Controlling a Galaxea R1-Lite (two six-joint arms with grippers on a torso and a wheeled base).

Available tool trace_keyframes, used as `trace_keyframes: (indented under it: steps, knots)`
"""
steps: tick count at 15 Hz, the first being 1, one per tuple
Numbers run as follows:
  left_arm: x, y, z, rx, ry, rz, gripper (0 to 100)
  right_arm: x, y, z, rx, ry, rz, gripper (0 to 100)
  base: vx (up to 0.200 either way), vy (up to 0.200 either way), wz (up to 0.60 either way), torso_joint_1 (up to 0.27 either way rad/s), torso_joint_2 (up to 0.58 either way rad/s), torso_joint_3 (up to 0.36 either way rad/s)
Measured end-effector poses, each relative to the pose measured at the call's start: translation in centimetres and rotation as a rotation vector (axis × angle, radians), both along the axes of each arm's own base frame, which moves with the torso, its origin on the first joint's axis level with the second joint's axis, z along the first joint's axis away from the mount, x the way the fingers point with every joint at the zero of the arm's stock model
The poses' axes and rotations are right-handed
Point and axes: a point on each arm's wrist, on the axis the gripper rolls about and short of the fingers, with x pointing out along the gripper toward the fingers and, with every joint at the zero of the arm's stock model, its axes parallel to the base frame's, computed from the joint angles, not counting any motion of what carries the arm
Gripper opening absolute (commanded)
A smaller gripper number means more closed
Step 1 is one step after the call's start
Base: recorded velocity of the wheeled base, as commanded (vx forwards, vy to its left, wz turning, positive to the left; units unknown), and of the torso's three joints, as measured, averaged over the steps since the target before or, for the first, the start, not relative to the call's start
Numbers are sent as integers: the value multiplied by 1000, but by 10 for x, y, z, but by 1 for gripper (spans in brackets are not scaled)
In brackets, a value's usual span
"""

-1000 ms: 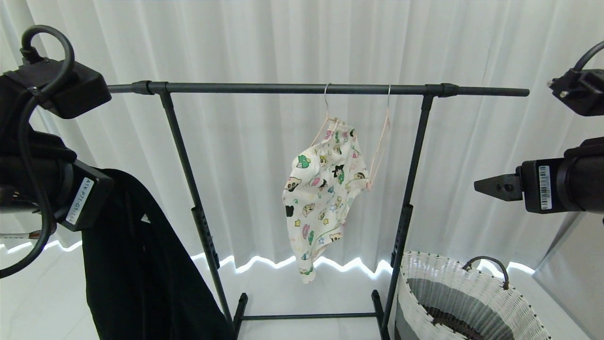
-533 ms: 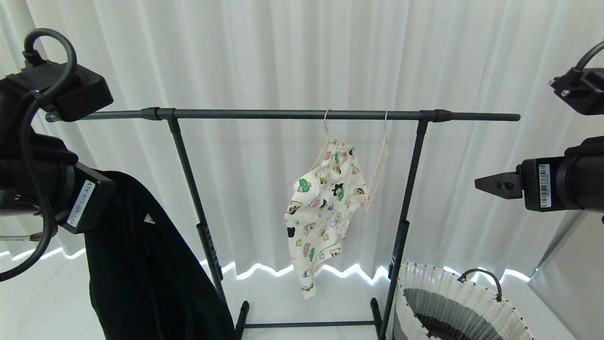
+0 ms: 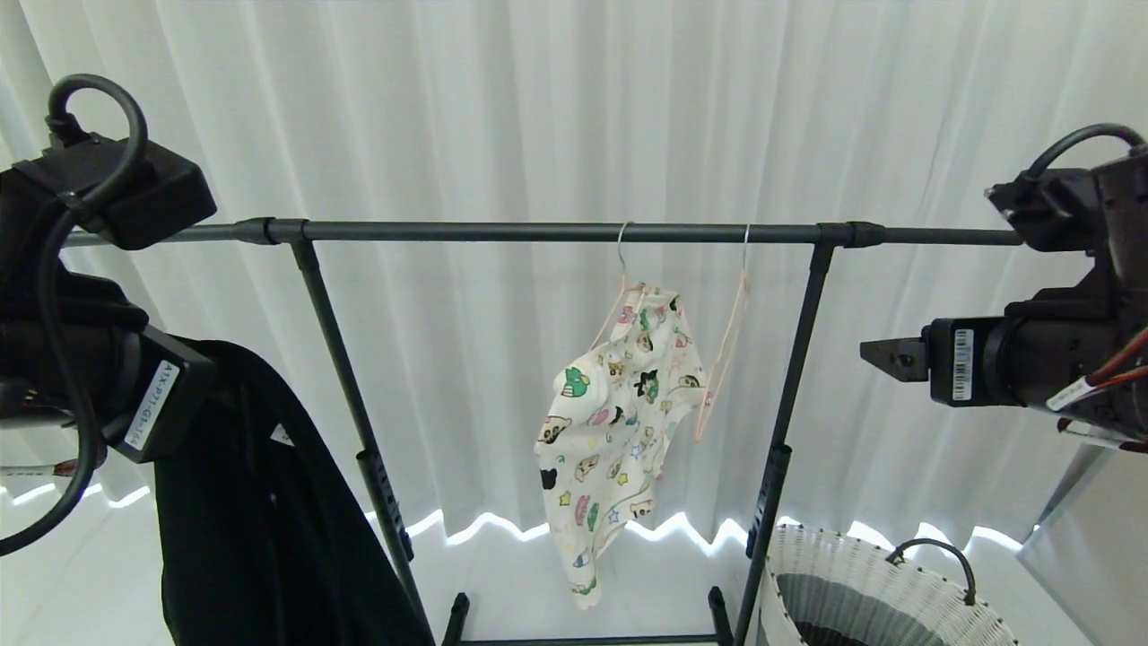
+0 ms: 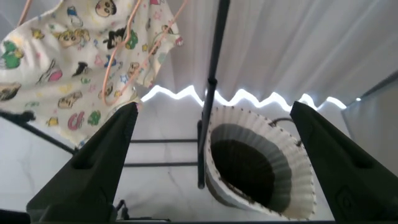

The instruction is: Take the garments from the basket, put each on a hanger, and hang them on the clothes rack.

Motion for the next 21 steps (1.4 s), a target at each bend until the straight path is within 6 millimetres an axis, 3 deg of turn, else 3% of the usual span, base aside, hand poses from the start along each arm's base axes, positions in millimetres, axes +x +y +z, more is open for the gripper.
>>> trace_keyframes:
  steps: [9, 11, 17, 21]
  knots:
    - [-3, -1, -2, -12, 3, 0, 0, 49, 45, -46, -12, 24, -5, 100, 200, 0, 0, 3, 3, 2]
    - [-5, 0, -2, -12, 3, -1, 0, 56, 51, -56, -33, 47, -6, 100, 0, 0, 0, 0, 0, 0]
    - [-17, 5, -8, -12, 5, -4, 0, 63, 58, -72, -63, 89, -11, 100, 0, 0, 0, 0, 0, 0]
    - [-19, 6, -6, -18, -12, -4, 0, 60, 48, -72, -94, 124, -30, 100, 0, 0, 0, 0, 0, 0]
